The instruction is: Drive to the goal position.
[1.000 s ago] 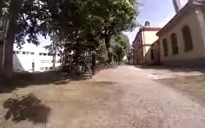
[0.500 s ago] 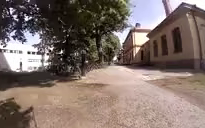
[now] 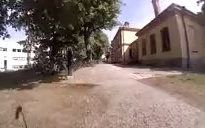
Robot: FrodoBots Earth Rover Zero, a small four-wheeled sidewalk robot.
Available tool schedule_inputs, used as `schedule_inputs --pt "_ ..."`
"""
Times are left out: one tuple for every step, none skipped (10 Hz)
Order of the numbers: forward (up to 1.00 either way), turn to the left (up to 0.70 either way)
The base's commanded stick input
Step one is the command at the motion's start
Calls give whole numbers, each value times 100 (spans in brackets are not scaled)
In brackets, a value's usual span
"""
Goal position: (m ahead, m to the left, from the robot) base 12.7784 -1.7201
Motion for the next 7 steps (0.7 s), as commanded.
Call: schedule_inputs --pt "70 0" --pt "70 0" --pt "70 0" --pt "70 0" --pt "70 0" --pt "70 0" --pt "70 0"
